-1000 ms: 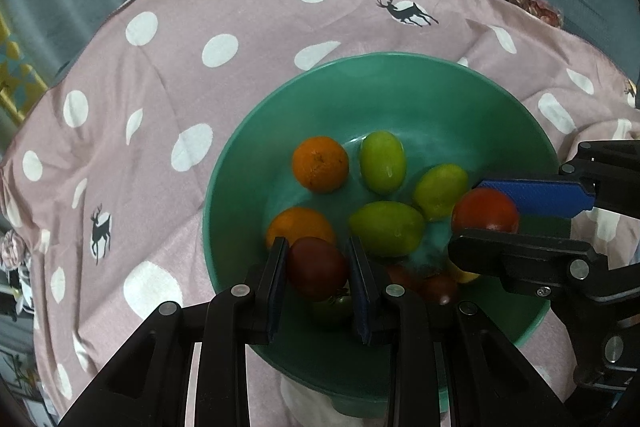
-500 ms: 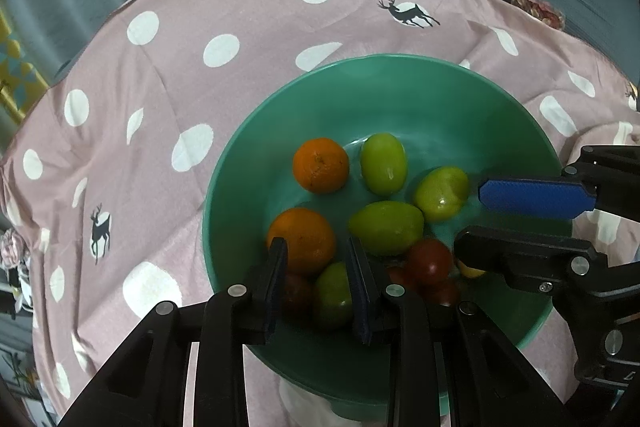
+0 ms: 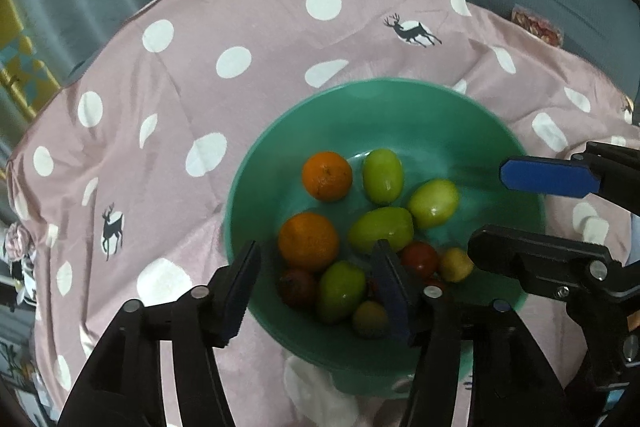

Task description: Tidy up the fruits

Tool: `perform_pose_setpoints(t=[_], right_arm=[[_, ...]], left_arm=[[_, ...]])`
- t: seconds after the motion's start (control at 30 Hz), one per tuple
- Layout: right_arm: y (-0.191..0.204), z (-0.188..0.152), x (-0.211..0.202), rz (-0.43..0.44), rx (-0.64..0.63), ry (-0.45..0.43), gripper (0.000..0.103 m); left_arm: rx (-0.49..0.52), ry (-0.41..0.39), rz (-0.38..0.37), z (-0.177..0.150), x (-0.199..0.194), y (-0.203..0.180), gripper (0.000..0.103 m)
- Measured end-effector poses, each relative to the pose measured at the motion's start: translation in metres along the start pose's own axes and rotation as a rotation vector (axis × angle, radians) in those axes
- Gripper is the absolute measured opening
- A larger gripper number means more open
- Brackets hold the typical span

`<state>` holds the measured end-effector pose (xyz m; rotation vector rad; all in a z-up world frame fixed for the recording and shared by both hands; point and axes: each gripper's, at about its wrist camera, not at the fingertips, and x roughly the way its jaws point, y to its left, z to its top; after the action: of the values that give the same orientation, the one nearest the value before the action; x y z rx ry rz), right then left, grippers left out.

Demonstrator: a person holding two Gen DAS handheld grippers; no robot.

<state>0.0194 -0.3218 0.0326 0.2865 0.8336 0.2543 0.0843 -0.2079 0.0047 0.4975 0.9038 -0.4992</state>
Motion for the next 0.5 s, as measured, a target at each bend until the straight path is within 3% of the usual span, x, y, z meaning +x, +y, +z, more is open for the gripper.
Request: perform_pose_setpoints(t=[0.3,0.37,0.5], right_arm=[[0.003,-0.001,-0.021,-0.06,0.018,0.007,0.096],[0.006,-0.002,-0.023,-0.072,0.005,0.015,0.098],[0.01,-0.004,-0.032,-0.091,-0.01,0.018,0.098]], left_arm=[[-0.062,-0.041,0.009,-0.006,-0.026,0.008,0.084],[-0.09,-0.051,0.014,-0.008,-0.032,0.012,0.092],[-0.117,-0.059,0.03,-0.013,-0.041,0.014,0.096]])
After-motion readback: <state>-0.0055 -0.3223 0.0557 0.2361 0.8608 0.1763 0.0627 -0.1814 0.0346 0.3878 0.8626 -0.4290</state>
